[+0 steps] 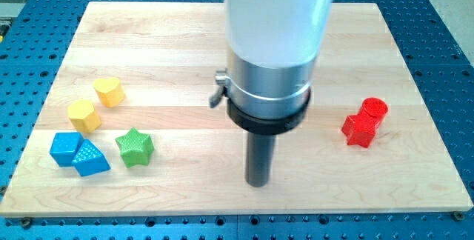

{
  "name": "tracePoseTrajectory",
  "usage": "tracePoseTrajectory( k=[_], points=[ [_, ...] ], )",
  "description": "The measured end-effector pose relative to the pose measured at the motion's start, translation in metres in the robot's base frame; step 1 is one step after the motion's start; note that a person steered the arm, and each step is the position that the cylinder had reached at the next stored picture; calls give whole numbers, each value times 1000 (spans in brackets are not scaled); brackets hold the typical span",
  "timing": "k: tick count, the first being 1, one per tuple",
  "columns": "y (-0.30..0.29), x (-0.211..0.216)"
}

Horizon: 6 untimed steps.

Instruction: Move your arm towards the red star

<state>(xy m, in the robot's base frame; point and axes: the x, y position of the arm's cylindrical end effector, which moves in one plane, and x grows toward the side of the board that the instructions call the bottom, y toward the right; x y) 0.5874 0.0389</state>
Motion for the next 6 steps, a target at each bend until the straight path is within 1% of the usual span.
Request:
tracePoseTrajectory(
  k=[2, 3, 4, 5, 6],
  points=[
    [80, 0],
    [126, -9],
    [120, -14],
    [135, -30],
    [208, -34]
  ],
)
